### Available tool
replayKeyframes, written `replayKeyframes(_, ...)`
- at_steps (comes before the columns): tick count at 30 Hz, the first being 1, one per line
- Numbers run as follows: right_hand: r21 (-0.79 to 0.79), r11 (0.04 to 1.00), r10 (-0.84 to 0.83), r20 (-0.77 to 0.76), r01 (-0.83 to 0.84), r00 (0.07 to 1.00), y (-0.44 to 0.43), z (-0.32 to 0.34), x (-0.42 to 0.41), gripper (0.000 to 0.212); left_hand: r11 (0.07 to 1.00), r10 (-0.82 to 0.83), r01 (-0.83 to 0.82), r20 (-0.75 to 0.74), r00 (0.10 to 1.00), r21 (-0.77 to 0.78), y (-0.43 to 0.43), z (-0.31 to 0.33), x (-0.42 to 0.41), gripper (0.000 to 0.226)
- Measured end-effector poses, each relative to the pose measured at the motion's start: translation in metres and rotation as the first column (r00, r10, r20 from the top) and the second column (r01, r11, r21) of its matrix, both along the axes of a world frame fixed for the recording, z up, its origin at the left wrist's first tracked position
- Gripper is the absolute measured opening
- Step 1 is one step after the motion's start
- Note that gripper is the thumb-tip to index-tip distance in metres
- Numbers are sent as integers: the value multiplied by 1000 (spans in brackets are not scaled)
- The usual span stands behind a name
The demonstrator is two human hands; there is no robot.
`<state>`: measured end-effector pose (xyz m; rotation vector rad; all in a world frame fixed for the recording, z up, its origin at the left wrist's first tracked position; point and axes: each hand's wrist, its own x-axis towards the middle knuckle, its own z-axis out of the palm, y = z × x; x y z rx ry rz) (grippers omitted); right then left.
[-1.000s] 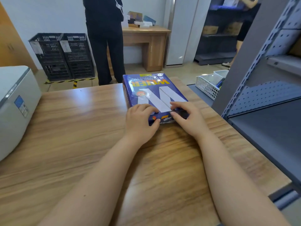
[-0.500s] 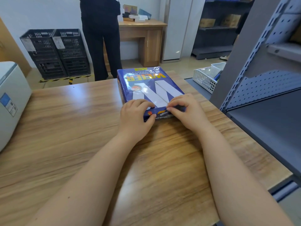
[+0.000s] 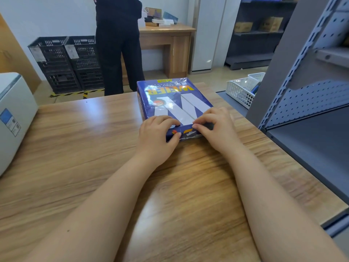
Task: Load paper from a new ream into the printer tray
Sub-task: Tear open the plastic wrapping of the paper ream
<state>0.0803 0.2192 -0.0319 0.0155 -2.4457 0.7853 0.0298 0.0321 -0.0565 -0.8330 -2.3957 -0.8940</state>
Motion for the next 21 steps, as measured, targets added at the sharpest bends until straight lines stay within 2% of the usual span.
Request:
replayKeyframes(4,6,999,43,-40,-43,998,1,1,2,4,1000,-3,3,8,1000,-8,-1,1,1,26)
replayKeyframes(10,-94,990,117,109,-106,987,4,5,11,5,1000,-5,5,24,1000,-12,0,3,4,27)
replayKeyframes(15,-147,975,190,172,-166,967,5,8,15,22,1000,-4,4,38,999,-25,-1,3,4,27)
replayKeyframes(21,-174,960,259,249,-220,933,6,8,17,13,1000,-6,7,41,999,-16,0,3,4,28)
